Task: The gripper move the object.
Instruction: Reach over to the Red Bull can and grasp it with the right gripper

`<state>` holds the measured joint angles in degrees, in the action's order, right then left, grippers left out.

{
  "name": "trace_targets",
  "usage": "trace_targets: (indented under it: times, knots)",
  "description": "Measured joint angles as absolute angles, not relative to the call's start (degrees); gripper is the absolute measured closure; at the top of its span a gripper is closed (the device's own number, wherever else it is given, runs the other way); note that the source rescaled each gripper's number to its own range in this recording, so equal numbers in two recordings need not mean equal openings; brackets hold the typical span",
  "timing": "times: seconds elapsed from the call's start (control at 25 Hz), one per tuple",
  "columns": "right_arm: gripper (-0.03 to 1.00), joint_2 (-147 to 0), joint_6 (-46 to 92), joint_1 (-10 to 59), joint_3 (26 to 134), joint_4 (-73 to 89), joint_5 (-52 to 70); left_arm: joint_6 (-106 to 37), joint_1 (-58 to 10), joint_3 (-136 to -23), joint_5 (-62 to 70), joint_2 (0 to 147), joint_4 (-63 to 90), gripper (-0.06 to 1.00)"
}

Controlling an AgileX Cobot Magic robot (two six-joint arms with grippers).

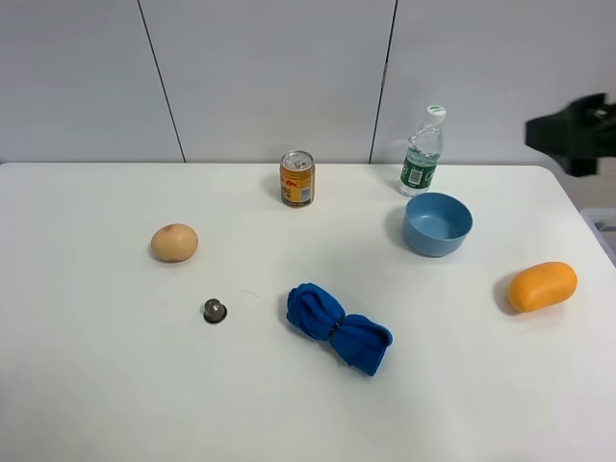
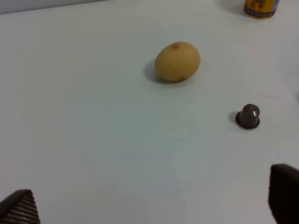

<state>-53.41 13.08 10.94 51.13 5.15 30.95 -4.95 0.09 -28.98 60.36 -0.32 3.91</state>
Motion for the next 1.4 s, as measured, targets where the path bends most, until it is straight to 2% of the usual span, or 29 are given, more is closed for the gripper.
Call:
trace_targets:
  times: [0.16, 0.4, 0.72, 1.4]
  knots:
    - [-0.03, -68.32, 13.32, 16.56, 58.38, 3.59, 25.82, -4.95, 0.09, -28.98, 60.36, -0.32, 3.91, -0.06]
    - [-0.03, -87.18, 13.36, 22.10, 72.32, 3.10, 24.90, -4.95, 0.09, -28.98, 60.36, -0.32, 3.91, -0.06]
    - [-0.03, -105.04, 13.43, 27.61, 86.83, 2.83, 25.38, -4.95, 0.09, -28.98, 60.36, -0.32, 3.91, -0.06]
    - [-0.03, -119.93, 13.43, 27.86, 89.67, 2.62, 16.78, -4.95, 0.09, -28.98, 60.36, -0.32, 3.96, -0.06]
